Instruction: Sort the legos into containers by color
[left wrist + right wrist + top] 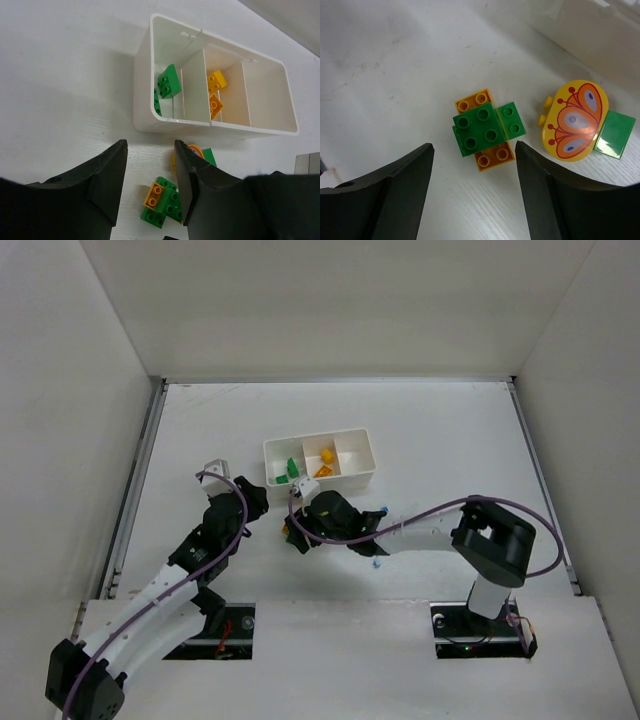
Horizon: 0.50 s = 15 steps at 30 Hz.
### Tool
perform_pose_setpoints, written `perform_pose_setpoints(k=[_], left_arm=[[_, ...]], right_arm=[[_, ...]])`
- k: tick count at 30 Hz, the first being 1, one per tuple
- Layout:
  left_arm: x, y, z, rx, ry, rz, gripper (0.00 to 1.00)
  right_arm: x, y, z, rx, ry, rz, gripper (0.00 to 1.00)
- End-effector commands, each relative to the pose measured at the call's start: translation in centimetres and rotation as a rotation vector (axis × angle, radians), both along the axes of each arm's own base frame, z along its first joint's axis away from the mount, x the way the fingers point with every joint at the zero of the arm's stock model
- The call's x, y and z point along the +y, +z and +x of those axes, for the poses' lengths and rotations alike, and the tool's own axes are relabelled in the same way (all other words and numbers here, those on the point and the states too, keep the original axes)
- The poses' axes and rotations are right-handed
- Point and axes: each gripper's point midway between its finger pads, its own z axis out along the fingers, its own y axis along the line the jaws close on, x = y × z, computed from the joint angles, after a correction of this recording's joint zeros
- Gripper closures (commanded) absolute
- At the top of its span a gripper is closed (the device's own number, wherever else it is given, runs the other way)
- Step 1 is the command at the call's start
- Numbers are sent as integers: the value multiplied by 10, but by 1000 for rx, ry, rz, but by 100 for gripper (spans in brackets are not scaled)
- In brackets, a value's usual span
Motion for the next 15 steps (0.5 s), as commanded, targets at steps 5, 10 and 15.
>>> perform_pose_setpoints(k=[5, 10, 15], left_arm=[[6, 8, 2, -23, 23, -27, 60], [9, 5, 2, -14, 26, -35, 60], [11, 0, 2, -3, 26, -37, 60]], right_arm=[[14, -1, 13, -46, -2, -41, 29], [17, -7, 17, -51, -13, -62, 37], [18, -12, 19, -52, -20, -73, 50]])
